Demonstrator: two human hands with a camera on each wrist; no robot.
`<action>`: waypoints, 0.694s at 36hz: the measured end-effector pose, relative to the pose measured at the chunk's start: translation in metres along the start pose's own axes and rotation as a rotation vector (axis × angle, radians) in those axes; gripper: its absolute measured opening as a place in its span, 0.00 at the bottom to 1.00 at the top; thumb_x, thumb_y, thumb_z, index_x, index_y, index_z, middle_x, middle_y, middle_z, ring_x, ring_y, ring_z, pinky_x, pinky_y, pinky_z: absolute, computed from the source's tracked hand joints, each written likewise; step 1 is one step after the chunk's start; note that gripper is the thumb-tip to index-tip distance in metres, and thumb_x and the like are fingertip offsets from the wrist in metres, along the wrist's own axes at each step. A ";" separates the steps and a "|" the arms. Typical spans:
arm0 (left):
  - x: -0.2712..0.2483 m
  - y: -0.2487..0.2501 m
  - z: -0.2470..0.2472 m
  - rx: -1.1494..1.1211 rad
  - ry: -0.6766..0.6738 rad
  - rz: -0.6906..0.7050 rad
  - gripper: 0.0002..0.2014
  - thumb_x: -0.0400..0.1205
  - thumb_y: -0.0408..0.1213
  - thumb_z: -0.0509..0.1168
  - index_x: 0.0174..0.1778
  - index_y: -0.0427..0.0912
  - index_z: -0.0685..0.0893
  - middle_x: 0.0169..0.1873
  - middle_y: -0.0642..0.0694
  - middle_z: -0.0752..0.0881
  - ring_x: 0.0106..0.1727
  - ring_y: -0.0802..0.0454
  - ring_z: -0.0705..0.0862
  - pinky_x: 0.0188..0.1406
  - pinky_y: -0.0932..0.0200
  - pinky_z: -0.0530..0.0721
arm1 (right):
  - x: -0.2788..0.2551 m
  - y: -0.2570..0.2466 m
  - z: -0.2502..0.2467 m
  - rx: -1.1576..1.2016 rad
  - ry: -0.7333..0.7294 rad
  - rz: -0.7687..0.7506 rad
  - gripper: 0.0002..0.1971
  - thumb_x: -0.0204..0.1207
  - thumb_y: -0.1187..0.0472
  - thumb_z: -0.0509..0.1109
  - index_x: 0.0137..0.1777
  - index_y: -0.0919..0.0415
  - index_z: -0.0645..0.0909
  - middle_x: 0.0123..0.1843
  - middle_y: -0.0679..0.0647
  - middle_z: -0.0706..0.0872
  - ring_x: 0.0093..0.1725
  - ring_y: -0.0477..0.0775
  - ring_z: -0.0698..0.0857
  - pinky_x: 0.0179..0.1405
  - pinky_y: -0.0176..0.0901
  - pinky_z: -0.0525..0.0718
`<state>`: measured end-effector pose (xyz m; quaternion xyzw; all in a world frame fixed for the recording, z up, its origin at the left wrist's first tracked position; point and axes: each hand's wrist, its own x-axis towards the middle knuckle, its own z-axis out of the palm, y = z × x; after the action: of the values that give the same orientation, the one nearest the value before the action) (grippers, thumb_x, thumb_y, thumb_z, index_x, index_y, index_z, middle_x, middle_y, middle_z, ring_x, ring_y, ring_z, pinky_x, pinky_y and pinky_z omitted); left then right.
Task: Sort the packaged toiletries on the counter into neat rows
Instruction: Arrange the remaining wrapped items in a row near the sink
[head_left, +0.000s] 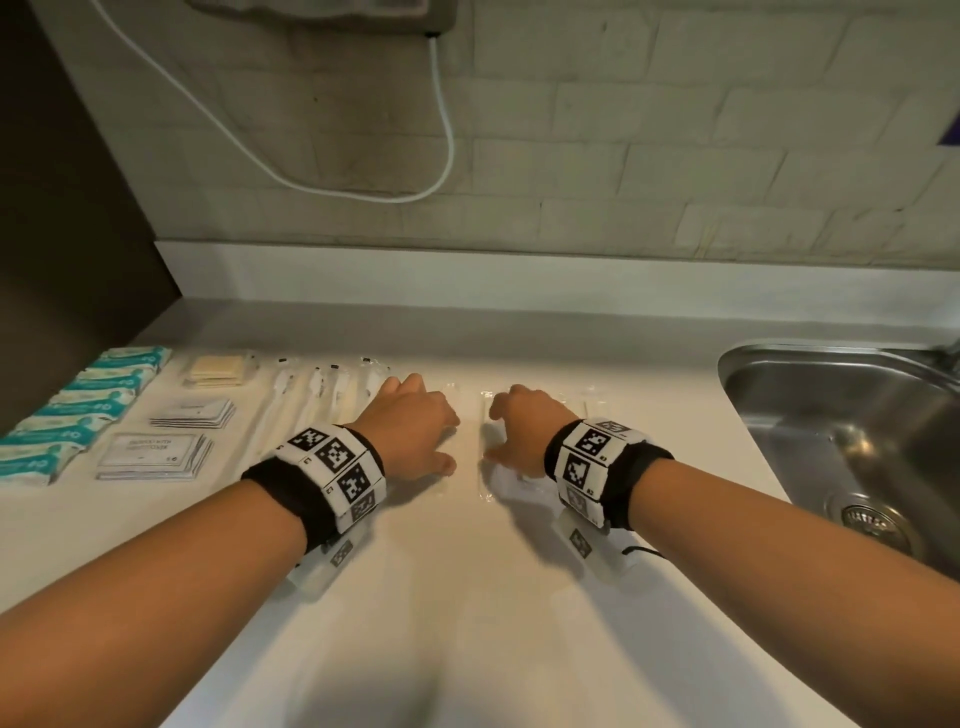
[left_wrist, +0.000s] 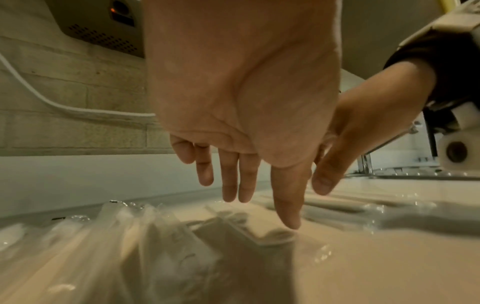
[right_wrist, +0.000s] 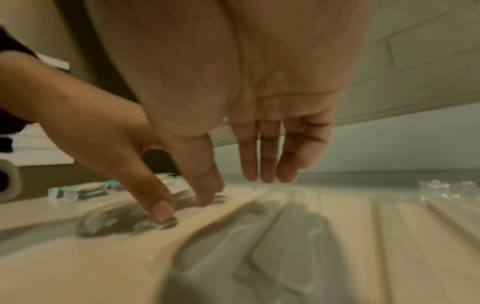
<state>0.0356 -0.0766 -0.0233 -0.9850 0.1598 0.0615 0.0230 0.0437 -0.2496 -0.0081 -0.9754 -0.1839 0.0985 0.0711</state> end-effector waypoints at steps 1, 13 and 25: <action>-0.002 -0.003 0.002 0.023 -0.030 -0.004 0.21 0.75 0.63 0.67 0.55 0.53 0.85 0.54 0.55 0.83 0.58 0.49 0.69 0.57 0.50 0.66 | 0.000 -0.001 0.002 -0.075 -0.005 -0.043 0.23 0.75 0.48 0.70 0.68 0.57 0.78 0.62 0.55 0.79 0.62 0.58 0.79 0.59 0.48 0.80; -0.015 -0.015 0.017 0.049 -0.054 -0.041 0.24 0.73 0.69 0.60 0.46 0.53 0.85 0.47 0.55 0.84 0.57 0.48 0.69 0.56 0.50 0.68 | 0.010 -0.026 0.028 -0.091 -0.126 -0.118 0.19 0.78 0.52 0.66 0.65 0.59 0.80 0.63 0.56 0.80 0.64 0.58 0.75 0.61 0.53 0.81; -0.015 -0.015 0.013 0.080 -0.060 -0.060 0.22 0.76 0.67 0.60 0.40 0.50 0.83 0.52 0.54 0.85 0.60 0.47 0.71 0.63 0.48 0.67 | 0.015 -0.024 0.034 -0.049 -0.156 -0.132 0.17 0.81 0.57 0.62 0.67 0.62 0.78 0.66 0.57 0.77 0.67 0.59 0.73 0.61 0.51 0.78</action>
<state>0.0242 -0.0571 -0.0338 -0.9853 0.1318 0.0840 0.0690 0.0412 -0.2182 -0.0392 -0.9520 -0.2549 0.1646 0.0392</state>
